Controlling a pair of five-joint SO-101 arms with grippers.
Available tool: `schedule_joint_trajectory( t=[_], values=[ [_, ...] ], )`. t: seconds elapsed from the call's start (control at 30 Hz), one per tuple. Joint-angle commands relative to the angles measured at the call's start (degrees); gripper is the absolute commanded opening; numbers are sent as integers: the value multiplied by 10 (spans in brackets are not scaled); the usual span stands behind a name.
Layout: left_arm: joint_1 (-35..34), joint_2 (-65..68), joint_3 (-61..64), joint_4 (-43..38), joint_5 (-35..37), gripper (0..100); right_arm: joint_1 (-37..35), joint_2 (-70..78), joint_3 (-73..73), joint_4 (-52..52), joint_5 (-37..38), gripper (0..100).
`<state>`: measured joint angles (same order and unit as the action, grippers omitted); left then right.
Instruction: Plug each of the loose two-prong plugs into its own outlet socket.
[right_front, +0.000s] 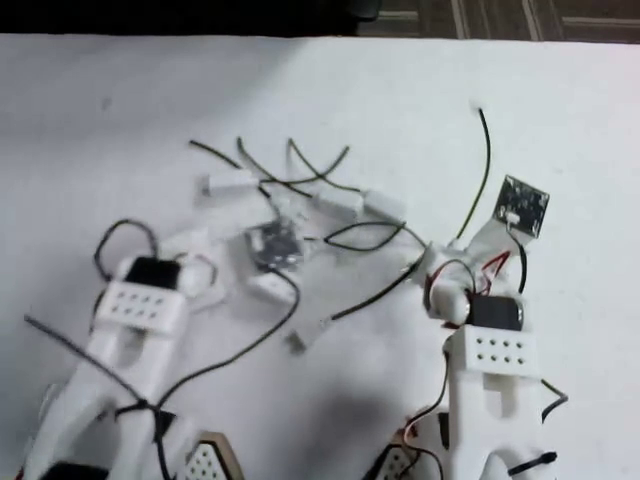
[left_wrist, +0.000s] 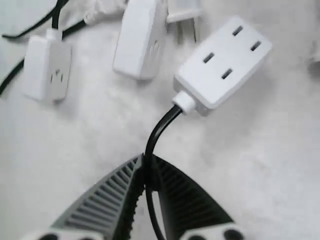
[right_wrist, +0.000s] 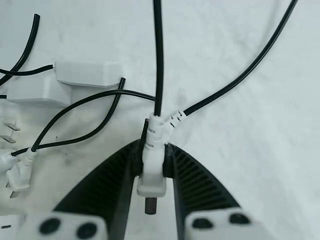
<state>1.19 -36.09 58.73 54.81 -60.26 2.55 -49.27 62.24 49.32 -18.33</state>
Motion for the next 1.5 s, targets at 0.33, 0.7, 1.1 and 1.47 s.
schedule_joint_trajectory(
  t=[0.33,0.7,1.1,1.47],
  values=[
    [-148,-53,91,17,4,117,4,-13,-3,7,1,18],
    [-59,-48,15,13,5,291,4,-13,3,7,19,18],
    [33,-47,12,-36,6,287,4,-13,3,7,20,18],
    [42,95,-84,-35,5,288,4,-13,4,7,20,18]
  ],
)
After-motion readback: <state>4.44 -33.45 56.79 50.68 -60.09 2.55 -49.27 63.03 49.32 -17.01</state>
